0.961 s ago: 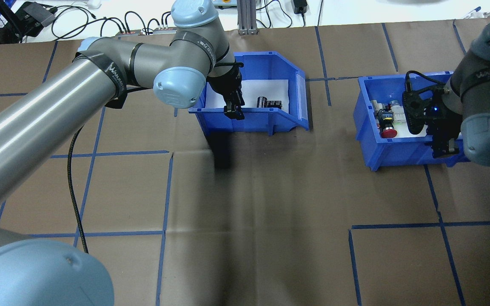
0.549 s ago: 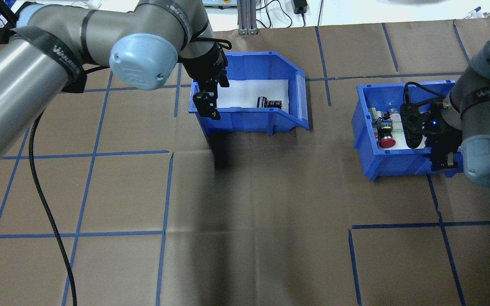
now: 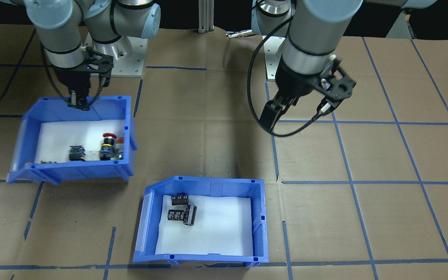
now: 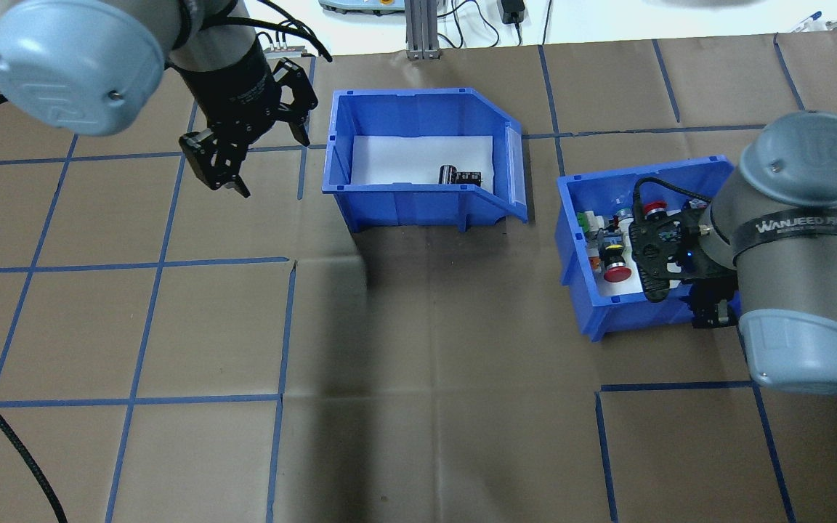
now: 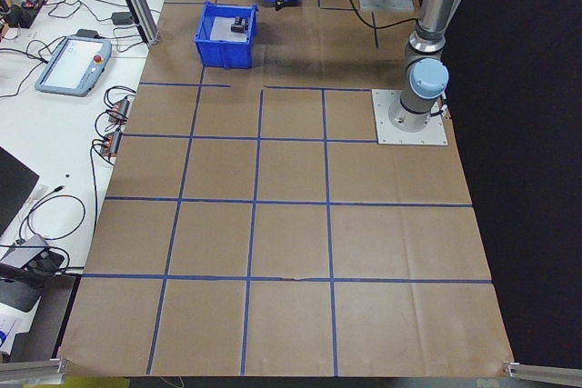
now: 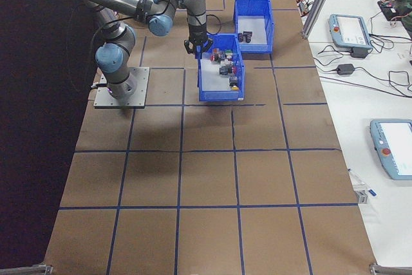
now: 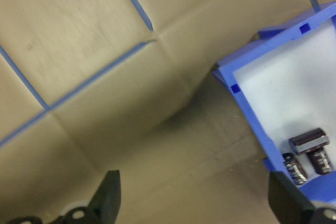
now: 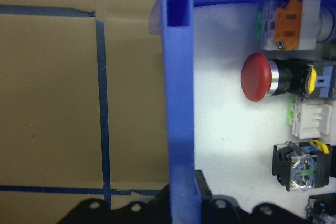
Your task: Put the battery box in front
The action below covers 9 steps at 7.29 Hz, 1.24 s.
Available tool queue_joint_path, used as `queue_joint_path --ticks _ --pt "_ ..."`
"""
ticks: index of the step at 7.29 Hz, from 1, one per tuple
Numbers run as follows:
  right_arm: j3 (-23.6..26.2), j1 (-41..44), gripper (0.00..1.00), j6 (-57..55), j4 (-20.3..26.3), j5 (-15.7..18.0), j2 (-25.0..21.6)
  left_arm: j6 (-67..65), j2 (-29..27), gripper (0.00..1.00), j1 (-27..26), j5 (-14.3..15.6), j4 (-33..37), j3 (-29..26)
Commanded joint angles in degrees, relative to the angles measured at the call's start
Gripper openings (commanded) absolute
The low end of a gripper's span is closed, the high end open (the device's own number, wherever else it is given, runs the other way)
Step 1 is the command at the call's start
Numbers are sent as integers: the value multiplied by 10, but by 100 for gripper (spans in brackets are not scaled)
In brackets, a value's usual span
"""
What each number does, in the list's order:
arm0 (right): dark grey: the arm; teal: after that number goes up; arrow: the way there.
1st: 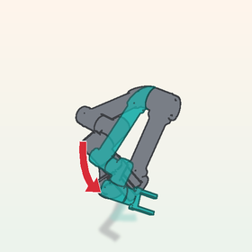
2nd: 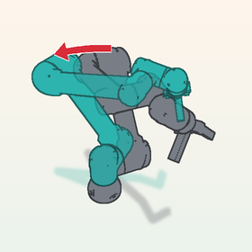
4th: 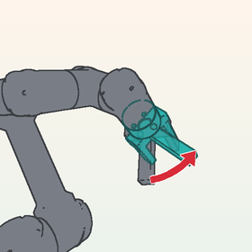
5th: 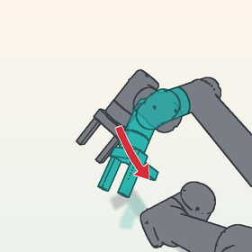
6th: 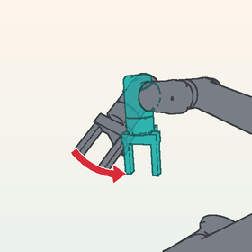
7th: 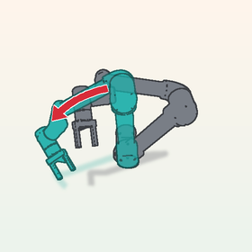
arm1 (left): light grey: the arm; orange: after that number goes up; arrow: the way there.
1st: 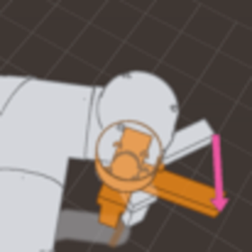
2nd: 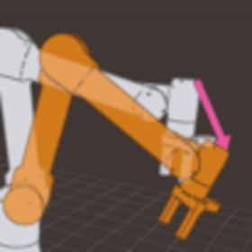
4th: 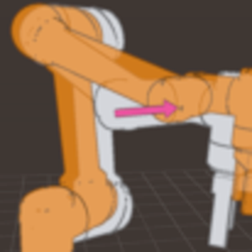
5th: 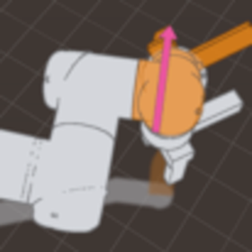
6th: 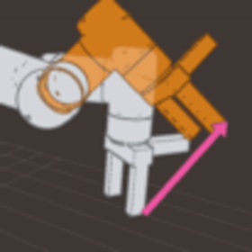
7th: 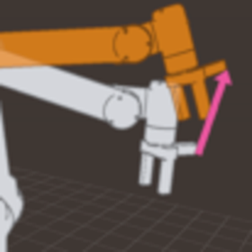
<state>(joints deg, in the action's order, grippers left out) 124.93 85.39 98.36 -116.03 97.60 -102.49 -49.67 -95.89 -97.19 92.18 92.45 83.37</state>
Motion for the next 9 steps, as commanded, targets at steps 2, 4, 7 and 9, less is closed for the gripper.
queue_joint_path --ticks 2,4,7,9 --pt "7 148 9 -180 -1 1 0 355 85 99 13 27 25 15" --pt "7 226 9 -272 -9 0 11 498 111 99 36 25 28 19" --pt "4 353 9 -401 -70 1 64 533 159 99 47 -25 47 66" --pt "4 404 9 -435 -110 2 103 571 170 99 52 -27 28 99"
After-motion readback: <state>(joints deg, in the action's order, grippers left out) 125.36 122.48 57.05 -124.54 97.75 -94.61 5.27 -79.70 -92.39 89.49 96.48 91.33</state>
